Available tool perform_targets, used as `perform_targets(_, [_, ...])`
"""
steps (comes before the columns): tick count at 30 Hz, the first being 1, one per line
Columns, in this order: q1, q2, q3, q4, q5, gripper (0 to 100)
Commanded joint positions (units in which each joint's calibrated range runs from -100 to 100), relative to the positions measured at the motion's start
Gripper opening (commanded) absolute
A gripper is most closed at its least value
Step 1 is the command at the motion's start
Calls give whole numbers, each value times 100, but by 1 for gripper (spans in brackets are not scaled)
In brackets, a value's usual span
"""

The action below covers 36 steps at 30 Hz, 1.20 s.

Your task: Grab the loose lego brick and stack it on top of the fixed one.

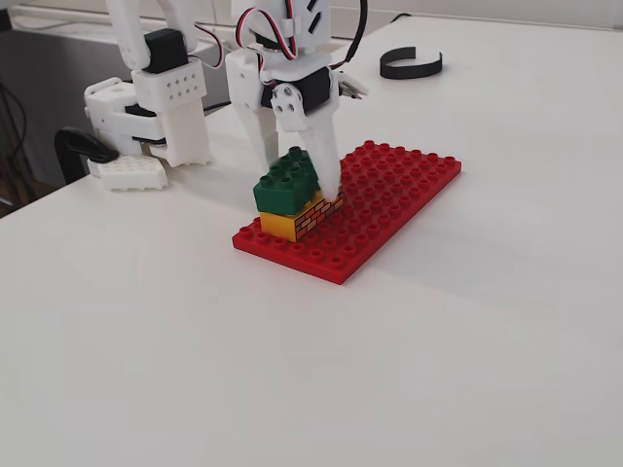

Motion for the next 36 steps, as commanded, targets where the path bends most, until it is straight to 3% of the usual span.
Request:
perform_targets(1, [-45, -121, 2, 6, 20, 33])
perform_targets(12, [-252, -138, -107, 145, -16, 33])
perform_targets(26, [-705, -1298, -2541, 2521, -32, 32])
perform_targets(28, [-823, -1789, -2541, 2556, -32, 24])
perform_targets(30, [-868, -2425, -2333, 2513, -47, 5])
perform_targets(31, [-883, -2772, -2188, 2487, -89, 0])
perform_targets(36, [-890, -4863, -1193, 1966, -68, 1])
